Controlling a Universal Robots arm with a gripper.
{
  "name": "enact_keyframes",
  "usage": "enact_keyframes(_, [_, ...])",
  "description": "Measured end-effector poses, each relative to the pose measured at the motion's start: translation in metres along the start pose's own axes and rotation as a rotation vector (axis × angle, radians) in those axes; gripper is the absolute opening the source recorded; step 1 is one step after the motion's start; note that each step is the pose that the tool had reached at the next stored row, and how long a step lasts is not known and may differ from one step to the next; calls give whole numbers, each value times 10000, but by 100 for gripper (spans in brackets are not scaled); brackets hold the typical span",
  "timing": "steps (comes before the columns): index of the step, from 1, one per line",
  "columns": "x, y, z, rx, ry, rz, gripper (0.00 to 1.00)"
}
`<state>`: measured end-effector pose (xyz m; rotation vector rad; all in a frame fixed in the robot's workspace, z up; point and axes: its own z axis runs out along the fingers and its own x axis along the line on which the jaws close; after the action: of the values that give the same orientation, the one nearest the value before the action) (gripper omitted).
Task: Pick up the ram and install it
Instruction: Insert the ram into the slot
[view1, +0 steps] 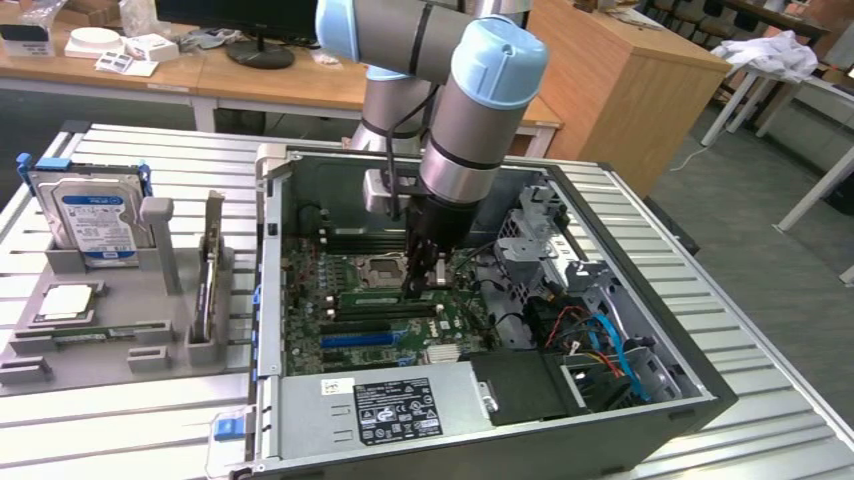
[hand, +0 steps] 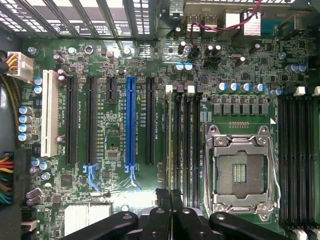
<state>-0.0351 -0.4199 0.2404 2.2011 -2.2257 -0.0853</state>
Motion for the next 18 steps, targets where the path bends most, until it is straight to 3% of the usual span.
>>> enact_keyframes(18, [1,6,65,0,0,2,12])
